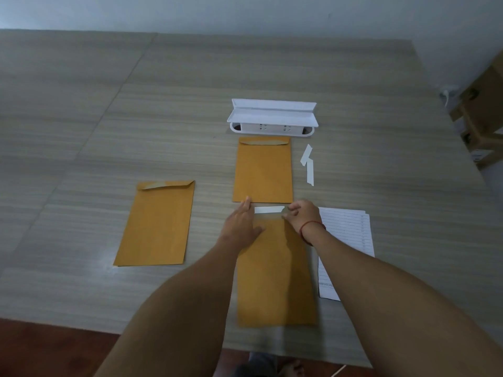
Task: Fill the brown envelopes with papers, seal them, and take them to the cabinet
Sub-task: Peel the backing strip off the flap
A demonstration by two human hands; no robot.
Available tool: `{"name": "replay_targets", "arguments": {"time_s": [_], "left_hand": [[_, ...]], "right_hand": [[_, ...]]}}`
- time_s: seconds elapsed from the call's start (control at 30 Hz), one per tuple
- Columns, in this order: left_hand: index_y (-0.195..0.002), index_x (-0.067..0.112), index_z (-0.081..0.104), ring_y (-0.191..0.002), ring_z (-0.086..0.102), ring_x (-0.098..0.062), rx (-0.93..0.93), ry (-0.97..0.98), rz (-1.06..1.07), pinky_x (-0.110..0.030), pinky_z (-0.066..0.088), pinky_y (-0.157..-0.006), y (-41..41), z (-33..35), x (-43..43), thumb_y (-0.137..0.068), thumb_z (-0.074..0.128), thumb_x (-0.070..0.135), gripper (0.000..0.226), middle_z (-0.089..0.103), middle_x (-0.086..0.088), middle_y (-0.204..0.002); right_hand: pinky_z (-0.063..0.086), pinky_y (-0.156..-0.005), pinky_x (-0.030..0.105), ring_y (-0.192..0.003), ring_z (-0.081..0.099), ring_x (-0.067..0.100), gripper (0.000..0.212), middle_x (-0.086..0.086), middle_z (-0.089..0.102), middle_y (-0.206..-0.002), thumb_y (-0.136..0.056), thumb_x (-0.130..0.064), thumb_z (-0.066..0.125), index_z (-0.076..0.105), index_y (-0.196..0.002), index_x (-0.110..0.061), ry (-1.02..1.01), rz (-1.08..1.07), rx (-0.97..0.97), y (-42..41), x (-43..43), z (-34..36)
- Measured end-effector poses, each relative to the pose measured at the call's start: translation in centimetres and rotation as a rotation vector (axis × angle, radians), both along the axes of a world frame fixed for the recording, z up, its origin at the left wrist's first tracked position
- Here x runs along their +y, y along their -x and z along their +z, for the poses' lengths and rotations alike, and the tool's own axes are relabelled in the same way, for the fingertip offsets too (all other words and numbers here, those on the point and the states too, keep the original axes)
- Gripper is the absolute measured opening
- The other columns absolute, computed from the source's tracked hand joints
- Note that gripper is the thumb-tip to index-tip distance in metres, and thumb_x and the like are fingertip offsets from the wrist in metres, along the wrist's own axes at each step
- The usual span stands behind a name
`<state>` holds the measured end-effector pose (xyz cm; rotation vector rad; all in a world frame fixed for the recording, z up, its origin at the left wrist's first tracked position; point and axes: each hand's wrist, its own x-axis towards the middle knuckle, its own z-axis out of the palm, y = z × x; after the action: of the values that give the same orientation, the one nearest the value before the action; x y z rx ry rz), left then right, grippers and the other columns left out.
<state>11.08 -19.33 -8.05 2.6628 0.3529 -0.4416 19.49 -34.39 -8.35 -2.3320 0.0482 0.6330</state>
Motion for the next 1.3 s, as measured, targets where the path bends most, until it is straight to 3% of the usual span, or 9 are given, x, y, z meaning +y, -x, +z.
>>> {"name": "replay_targets", "arguments": {"time_s": [0.13, 0.37, 0.53, 0.7, 0.87, 1.0, 1.07, 1.2, 1.3], "left_hand": [[-0.152, 0.005, 0.009, -0.150, 0.004, -0.021, 0.010, 0.039, -0.011, -0.034, 0.014, -0.122, 0.4, -0.3, 0.1, -0.095, 0.051, 0.040, 0.079, 0.000, -0.006, -0.162], [-0.152, 0.007, 0.009, -0.150, 0.002, -0.021, -0.006, 0.097, 0.010, -0.033, 0.012, -0.121, 0.4, -0.4, 0.4, -0.094, 0.054, 0.039, 0.080, 0.001, -0.005, -0.162], [-0.152, 0.008, 0.011, -0.150, 0.003, -0.020, 0.005, 0.115, 0.020, -0.033, 0.014, -0.122, 0.1, -0.4, 0.6, -0.092, 0.056, 0.038, 0.081, 0.001, -0.005, -0.162], [-0.152, 0.010, 0.009, -0.150, 0.005, -0.020, -0.013, 0.156, 0.063, -0.034, 0.015, -0.121, 0.3, -0.5, 0.5, -0.090, 0.061, 0.036, 0.086, 0.004, -0.005, -0.162], [-0.153, 0.014, 0.006, -0.150, 0.006, -0.018, -0.006, 0.186, 0.090, -0.036, 0.015, -0.122, 0.4, -0.2, 0.7, -0.088, 0.065, 0.035, 0.090, 0.006, -0.004, -0.162], [-0.153, 0.013, 0.006, -0.150, 0.006, -0.018, 0.009, 0.183, 0.090, -0.034, 0.014, -0.121, 0.4, 0.0, 0.5, -0.088, 0.064, 0.034, 0.089, 0.005, -0.004, -0.162], [-0.153, 0.012, 0.007, -0.150, 0.006, -0.018, 0.017, 0.182, 0.089, -0.034, 0.014, -0.121, 0.4, 0.0, 0.4, -0.089, 0.064, 0.033, 0.088, 0.004, -0.004, -0.162], [-0.153, 0.011, 0.008, -0.150, 0.004, -0.020, 0.023, 0.150, 0.084, -0.033, 0.013, -0.120, 0.1, -0.2, 0.1, -0.089, 0.063, 0.032, 0.087, 0.003, -0.006, -0.162], [-0.152, 0.011, 0.011, -0.150, 0.004, -0.023, 0.019, 0.105, 0.060, -0.036, 0.014, -0.120, -0.3, -0.5, 0.2, -0.089, 0.063, 0.034, 0.086, 0.005, -0.008, -0.162]], "right_hand": [[0.052, -0.092, 0.036, -0.102, 0.064, 0.023, 0.025, 0.001, 0.065, -0.096, -0.084, -0.022, 0.069, 0.066, -0.109, -0.017, -0.012, -0.015, -0.015, 0.1, 0.8, -0.1], [0.046, -0.078, 0.027, -0.099, 0.065, 0.022, 0.013, 0.002, 0.071, -0.105, -0.085, -0.024, 0.070, 0.069, -0.096, -0.017, 0.040, -0.067, -0.029, 0.1, 2.1, 0.1], [0.053, -0.089, 0.036, -0.099, 0.066, 0.026, 0.009, 0.006, 0.071, -0.103, -0.082, -0.025, 0.072, 0.065, -0.084, -0.020, 0.004, -0.078, -0.022, 0.0, 2.9, 0.2], [0.051, -0.092, 0.035, -0.102, 0.064, 0.027, 0.018, 0.009, 0.070, -0.108, -0.087, -0.017, 0.066, 0.070, -0.104, -0.012, -0.025, -0.079, -0.031, 0.2, 3.2, 0.1], [0.045, -0.079, 0.027, -0.090, 0.058, 0.017, 0.013, 0.004, 0.065, -0.098, -0.091, -0.015, 0.061, 0.070, -0.100, -0.013, -0.068, 0.124, -0.065, 0.9, 1.8, 1.3], [0.044, -0.077, 0.024, -0.089, 0.057, 0.015, 0.014, 0.003, 0.063, -0.095, -0.090, -0.015, 0.063, 0.071, -0.102, -0.012, -0.091, 0.271, -0.013, 1.2, -0.5, 2.4], [0.050, -0.077, 0.026, -0.087, 0.059, 0.016, 0.017, 0.007, 0.066, -0.097, -0.088, -0.013, 0.064, 0.071, -0.104, -0.010, -0.136, 0.162, -0.019, 1.1, -1.7, 2.6], [0.056, -0.067, 0.030, -0.078, 0.063, 0.021, 0.025, 0.010, 0.070, -0.096, -0.086, -0.006, 0.061, 0.070, -0.110, -0.006, -0.256, -0.413, -0.043, -0.7, -3.1, 2.5], [0.049, -0.056, 0.029, -0.064, 0.054, 0.021, 0.016, 0.007, 0.060, -0.073, -0.088, -0.008, 0.057, 0.072, -0.090, -0.003, -0.300, -0.517, -0.051, -2.0, -3.0, 2.5]]}}
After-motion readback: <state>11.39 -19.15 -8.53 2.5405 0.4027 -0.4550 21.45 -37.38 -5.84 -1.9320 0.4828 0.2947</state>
